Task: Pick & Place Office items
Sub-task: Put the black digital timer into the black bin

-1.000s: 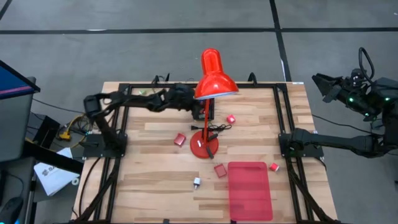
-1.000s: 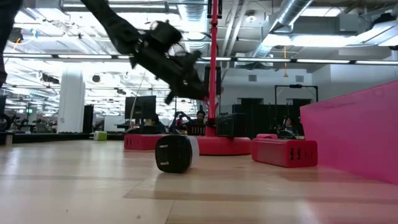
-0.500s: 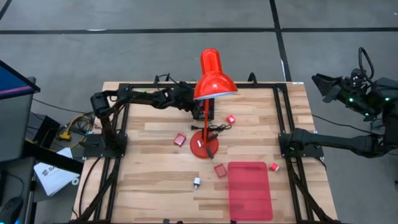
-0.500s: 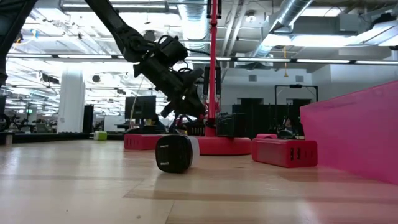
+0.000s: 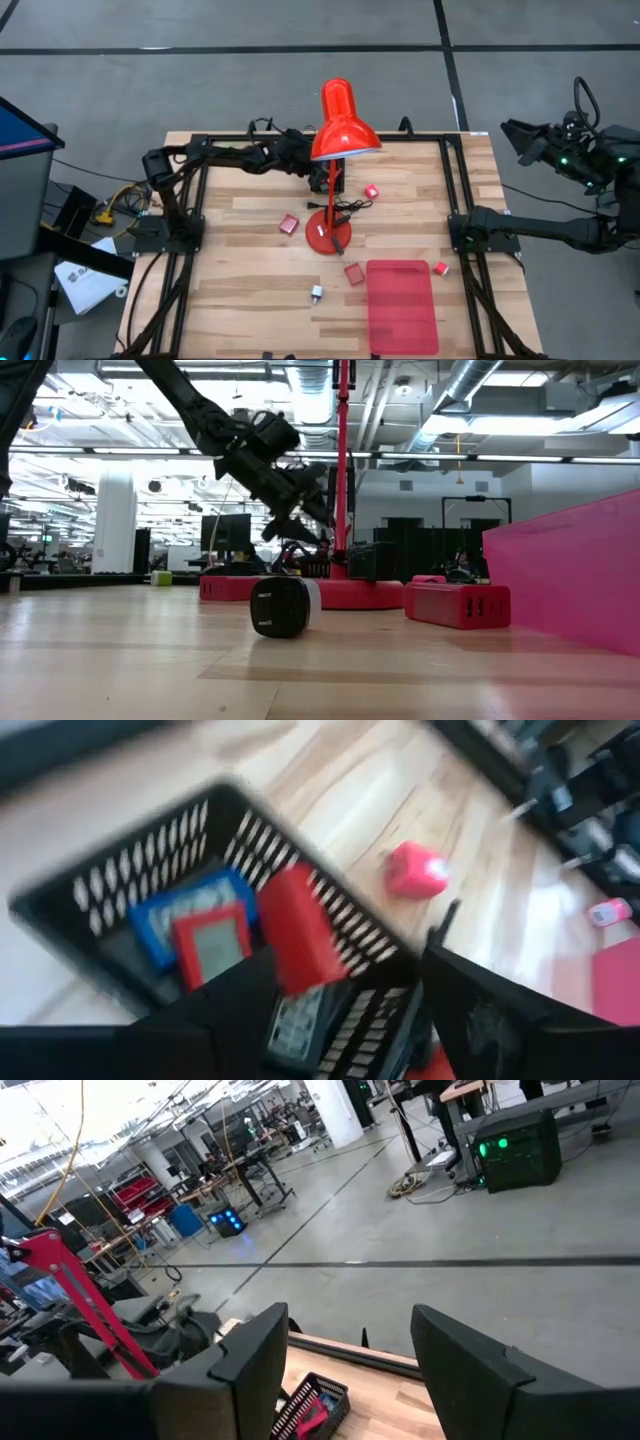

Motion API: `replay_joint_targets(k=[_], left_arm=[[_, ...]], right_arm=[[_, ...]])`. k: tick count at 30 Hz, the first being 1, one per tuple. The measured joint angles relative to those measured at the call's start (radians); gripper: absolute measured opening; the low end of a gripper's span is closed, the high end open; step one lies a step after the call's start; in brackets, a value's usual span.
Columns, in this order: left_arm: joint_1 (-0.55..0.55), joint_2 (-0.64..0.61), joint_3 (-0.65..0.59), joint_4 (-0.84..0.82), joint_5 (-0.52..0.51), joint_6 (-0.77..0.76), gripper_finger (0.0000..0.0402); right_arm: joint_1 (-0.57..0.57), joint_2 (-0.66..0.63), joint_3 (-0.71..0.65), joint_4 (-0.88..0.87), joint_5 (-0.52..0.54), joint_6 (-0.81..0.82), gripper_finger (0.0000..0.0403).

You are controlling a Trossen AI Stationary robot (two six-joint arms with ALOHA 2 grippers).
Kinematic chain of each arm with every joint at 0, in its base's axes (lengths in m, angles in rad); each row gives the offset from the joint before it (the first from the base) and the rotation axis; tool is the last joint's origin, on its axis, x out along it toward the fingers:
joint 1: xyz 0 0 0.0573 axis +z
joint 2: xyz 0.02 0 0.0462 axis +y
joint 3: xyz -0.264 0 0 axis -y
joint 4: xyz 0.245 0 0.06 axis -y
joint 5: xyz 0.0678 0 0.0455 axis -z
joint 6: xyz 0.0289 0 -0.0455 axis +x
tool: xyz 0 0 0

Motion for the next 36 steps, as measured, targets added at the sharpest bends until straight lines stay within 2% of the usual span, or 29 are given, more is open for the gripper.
replay_joint_targets(k=[2,6,9,13,19,22,25,30,36], left_arm=[[0.0,-0.044,0.0,-0.009,-0.011,0.041,0.024],[0.0,-0.157,0.001,-0.047,-0.117,0.136,0.0229],[0.0,-0.26,0.001,-0.14,-0.218,0.22,0.0218],[0.003,-0.396,0.001,-0.344,-0.343,0.281,0.0207],[0.01,-0.547,0.0,-0.756,-0.657,0.02,0.0203],[0.009,-0.578,0.0,-0.877,-0.754,-0.14,0.0207],[0.045,-0.573,0.0,-0.925,-0.75,-0.24,0.0214],[0.187,-0.484,0.0,-0.923,-0.682,-0.244,0.0244],[0.4,-0.342,0.0,-0.919,-0.5,-0.321,0.0281]], right_arm=[[0.0,0.0,0.0,-0.017,-0.001,0.012,0.0207],[0.0,0.0,0.0,-0.023,-0.002,0.02,0.0207],[0.0,0.0,0.0,-0.023,-0.005,0.02,0.0207],[0.0,0.0,0.0,-0.024,-0.019,0.02,0.0207],[0.0,0.0,0.0,-0.027,-0.024,0.02,0.0207],[0.0,0.0,0.0,-0.029,-0.023,0.015,0.0207],[0.0,0.0,0.0,-0.029,-0.019,0.012,0.0207],[0.0,0.0,0.0,-0.029,-0.019,0.015,0.0207],[0.0,0.0,0.0,-0.029,-0.041,0.04,0.0207]])
